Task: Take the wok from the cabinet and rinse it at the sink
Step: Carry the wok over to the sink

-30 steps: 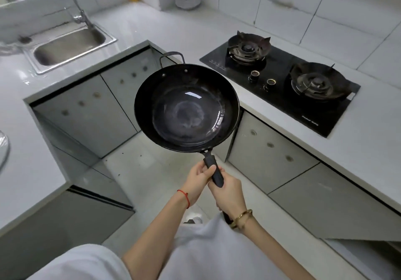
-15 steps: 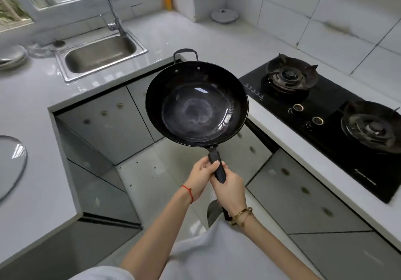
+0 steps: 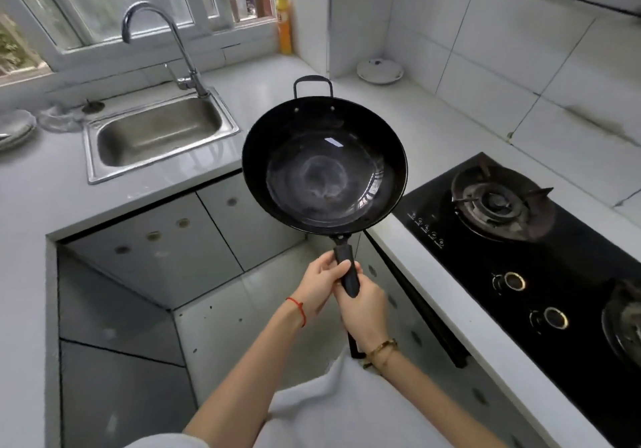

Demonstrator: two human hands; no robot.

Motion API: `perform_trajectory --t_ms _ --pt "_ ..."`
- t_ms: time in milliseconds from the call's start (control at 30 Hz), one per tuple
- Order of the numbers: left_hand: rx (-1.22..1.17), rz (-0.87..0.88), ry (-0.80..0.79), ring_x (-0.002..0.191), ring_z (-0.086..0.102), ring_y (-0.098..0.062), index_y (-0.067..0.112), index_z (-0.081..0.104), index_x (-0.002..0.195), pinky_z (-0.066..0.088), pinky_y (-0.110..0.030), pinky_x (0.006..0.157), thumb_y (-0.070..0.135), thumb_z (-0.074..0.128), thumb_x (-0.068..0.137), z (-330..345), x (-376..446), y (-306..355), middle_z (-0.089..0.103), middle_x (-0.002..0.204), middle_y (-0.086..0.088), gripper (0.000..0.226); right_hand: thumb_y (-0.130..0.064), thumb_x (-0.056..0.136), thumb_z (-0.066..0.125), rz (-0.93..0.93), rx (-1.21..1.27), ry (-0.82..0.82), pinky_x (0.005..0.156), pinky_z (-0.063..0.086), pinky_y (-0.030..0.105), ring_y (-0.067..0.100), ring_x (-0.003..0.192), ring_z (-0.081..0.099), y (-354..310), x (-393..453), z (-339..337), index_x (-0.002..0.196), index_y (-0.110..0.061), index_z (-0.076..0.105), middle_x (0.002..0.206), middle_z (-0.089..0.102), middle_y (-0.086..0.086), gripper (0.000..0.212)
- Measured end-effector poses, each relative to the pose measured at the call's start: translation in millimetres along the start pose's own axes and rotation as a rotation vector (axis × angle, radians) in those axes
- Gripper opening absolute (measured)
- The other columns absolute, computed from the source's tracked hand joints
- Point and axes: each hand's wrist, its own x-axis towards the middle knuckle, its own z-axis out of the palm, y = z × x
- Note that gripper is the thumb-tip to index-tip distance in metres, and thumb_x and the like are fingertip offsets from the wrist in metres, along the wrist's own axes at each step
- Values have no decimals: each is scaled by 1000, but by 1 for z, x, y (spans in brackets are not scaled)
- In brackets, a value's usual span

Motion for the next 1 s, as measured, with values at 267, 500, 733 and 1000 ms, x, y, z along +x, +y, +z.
perform_trajectory --t_ms 267,500,733,1000 --pt "29 -21 -75 90 64 -26 4 60 107 47 -40 86 14 58 92 2 96 45 71 96 -8 18 -19 89 60 117 212 -88 38 50 32 20 37 56 -43 94 -9 90 -14 63 50 59 4 6" --pt "73 -102 -212 91 64 -23 3 57 121 53 -33 82 17 58 92 -6 174 78 67 102 -12 32 -17 91 57 176 267 -33 40 51 35 26 39 57 -60 163 5 83 -5 59 49 58 8 14" --pt "78 -211 -427 96 63 -22 -4 50 129 54 -28 89 6 47 99 -38 251 116 63 104 -16 31 -15 91 56 230 327 147 36 44 28 23 34 53 -85 225 49 102 -14 57 44 55 0 12" --pt "228 -373 -639 102 63 -22 -2 51 130 51 -34 100 7 47 100 -79 342 173 63 106 -16 32 -18 94 56 339 401 391 37 45 25 14 33 53 -142 296 110 118 -15 53 51 58 1 24"
